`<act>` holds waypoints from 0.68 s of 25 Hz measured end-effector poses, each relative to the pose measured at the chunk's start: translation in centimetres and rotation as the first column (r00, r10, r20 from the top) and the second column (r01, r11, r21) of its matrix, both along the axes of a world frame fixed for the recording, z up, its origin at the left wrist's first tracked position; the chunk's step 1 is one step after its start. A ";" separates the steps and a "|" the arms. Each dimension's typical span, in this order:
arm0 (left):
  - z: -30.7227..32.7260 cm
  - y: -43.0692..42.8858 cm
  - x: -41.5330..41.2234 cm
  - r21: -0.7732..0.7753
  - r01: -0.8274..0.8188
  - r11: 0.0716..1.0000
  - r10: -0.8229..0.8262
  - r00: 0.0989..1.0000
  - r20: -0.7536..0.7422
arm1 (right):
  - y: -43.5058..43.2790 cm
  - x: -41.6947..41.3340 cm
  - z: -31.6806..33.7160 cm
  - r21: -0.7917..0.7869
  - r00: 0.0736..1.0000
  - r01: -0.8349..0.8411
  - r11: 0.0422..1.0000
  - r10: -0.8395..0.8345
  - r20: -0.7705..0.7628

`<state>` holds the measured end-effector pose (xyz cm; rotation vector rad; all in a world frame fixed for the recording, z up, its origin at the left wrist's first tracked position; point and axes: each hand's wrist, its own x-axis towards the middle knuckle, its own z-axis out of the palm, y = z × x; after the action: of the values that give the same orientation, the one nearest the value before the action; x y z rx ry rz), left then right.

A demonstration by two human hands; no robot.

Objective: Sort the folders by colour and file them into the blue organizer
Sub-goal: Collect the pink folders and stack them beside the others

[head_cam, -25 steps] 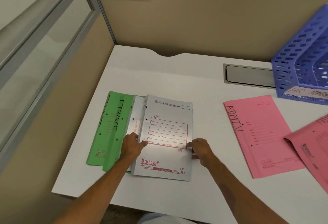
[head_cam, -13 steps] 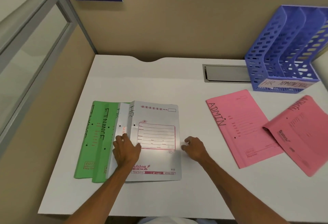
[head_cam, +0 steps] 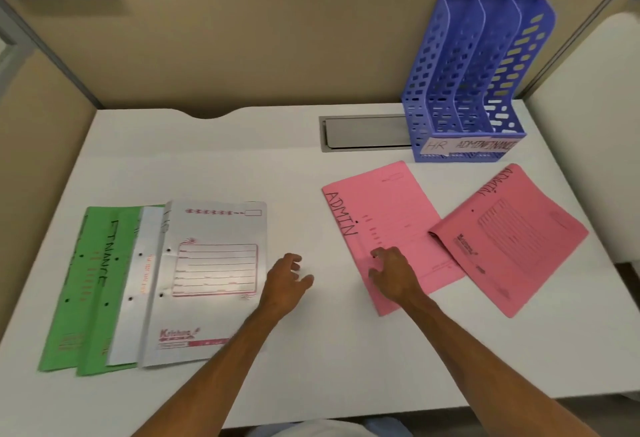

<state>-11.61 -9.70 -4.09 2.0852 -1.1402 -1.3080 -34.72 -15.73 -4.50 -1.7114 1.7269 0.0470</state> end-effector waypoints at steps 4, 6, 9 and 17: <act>-1.8 -1.4 -7.9 0.201 -0.096 0.975 0.149 0.951 -0.269 | -0.6 -6.1 -0.8 0.075 0.996 -0.070 0.995 0.074 -0.048; -2.5 -2.1 -11.1 0.284 -0.204 0.937 0.297 0.893 -0.338 | -0.7 -7.7 -1.1 0.077 0.994 -0.106 0.991 0.107 -0.010; -2.9 -2.9 -14.4 0.327 -0.311 0.892 0.405 0.871 -0.277 | -0.9 -9.1 -1.4 0.049 0.982 -0.185 0.982 0.183 0.046; -1.7 -5.2 -17.5 0.306 -0.437 0.846 0.495 0.857 -0.144 | -2.4 -10.4 -1.2 0.061 0.957 -0.282 0.957 0.276 0.093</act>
<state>-29.07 -14.93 -5.82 2.1466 -0.3330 -1.4443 -45.11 -18.09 -5.65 -1.8635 1.3955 0.1630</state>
